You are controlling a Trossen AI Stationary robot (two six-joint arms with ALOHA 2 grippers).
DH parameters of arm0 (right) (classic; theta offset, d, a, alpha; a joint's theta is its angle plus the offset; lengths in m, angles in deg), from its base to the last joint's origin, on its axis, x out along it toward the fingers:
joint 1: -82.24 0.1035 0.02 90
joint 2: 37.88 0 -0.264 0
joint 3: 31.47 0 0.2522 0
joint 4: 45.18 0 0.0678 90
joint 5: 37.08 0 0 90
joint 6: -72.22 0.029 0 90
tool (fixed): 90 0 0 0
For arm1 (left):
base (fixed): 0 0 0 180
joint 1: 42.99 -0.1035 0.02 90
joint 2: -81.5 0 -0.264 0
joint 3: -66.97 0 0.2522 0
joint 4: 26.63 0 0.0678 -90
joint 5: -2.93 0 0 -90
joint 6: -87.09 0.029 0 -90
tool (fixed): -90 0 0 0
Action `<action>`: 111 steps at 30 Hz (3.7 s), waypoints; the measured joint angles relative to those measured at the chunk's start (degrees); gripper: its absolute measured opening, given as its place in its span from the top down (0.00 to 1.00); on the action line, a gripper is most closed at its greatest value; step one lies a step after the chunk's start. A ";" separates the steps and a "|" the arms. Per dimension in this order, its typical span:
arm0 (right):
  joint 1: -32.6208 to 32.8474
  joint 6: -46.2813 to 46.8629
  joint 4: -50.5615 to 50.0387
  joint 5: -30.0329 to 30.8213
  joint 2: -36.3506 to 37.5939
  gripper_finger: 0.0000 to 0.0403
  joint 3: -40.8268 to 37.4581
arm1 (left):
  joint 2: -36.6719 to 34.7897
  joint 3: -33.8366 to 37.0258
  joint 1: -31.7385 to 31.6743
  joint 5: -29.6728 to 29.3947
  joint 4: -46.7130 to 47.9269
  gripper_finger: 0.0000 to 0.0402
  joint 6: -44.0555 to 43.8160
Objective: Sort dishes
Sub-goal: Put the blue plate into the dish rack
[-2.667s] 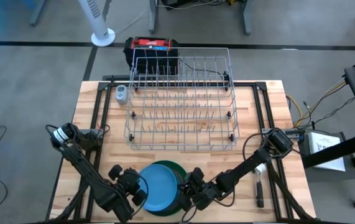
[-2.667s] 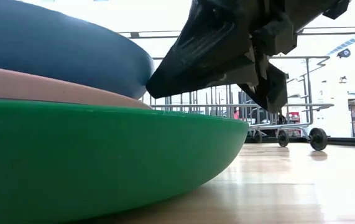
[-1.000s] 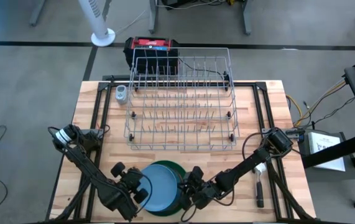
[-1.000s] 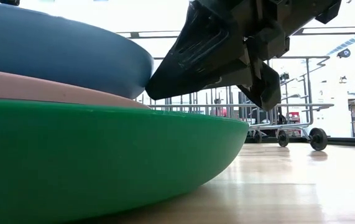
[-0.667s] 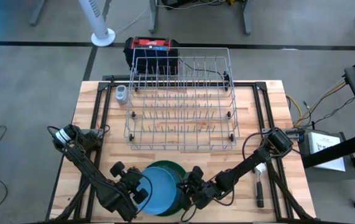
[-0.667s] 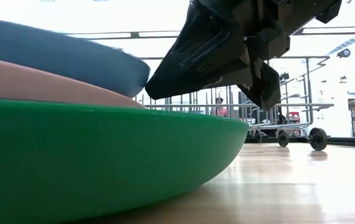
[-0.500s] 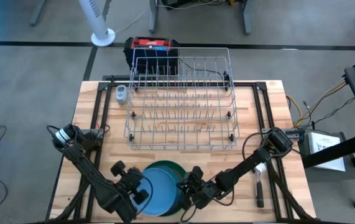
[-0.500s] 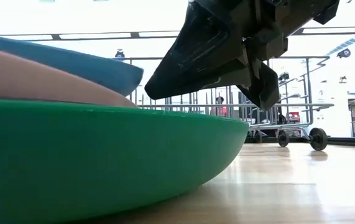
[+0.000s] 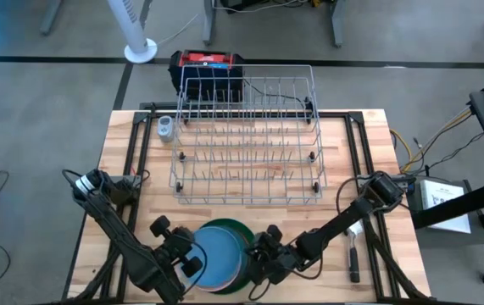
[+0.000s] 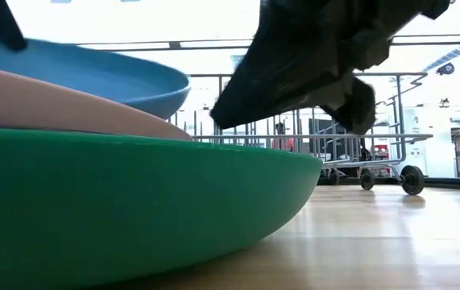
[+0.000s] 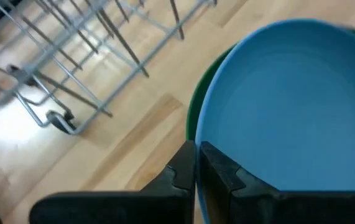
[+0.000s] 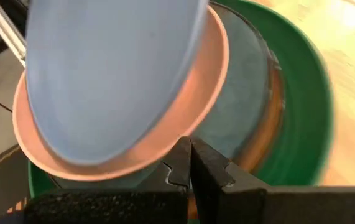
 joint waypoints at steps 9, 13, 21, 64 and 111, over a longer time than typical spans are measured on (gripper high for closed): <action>1.97 5.58 -10.69 2.17 3.86 1.00 0.01 | 0.00 -4.86 0.00 -4.42 2.79 1.00 4.96; 3.07 8.47 -14.69 7.75 6.50 1.00 0.00 | 0.00 -5.14 0.00 -4.81 2.77 1.00 6.46; 5.62 3.53 -12.39 12.73 10.27 1.00 0.03 | 0.63 -5.03 0.77 -11.48 1.96 1.00 14.61; 4.70 3.91 -44.54 32.37 25.50 1.00 -0.02 | -15.12 -24.84 -34.97 -46.73 8.26 1.00 72.07; -54.69 -54.64 -5.72 -34.81 59.09 1.00 -24.95 | -8.13 -17.75 -89.35 5.00 -47.25 1.00 126.78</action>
